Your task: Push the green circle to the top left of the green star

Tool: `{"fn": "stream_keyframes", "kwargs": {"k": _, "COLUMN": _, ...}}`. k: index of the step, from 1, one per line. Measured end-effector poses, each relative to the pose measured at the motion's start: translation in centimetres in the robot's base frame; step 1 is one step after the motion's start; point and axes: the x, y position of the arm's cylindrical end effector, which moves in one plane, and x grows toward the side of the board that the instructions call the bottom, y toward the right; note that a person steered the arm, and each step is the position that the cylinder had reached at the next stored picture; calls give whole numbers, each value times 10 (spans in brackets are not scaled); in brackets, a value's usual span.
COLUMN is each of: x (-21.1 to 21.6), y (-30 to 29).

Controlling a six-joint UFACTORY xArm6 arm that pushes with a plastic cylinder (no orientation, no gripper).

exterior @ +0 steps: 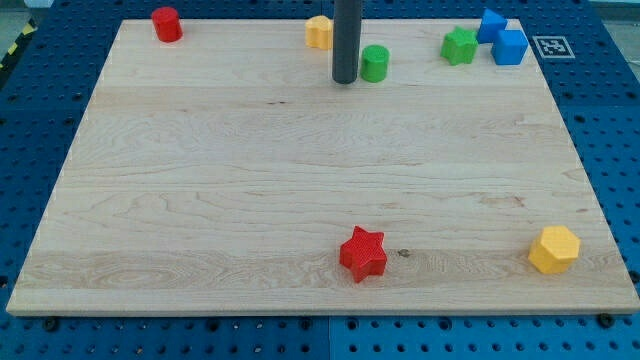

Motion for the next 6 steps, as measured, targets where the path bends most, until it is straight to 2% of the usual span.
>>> {"fn": "stream_keyframes", "kwargs": {"k": 1, "x": 0, "y": 20}}
{"fn": "stream_keyframes", "kwargs": {"k": 3, "x": -16, "y": 106}}
{"fn": "stream_keyframes", "kwargs": {"k": 6, "x": -39, "y": 35}}
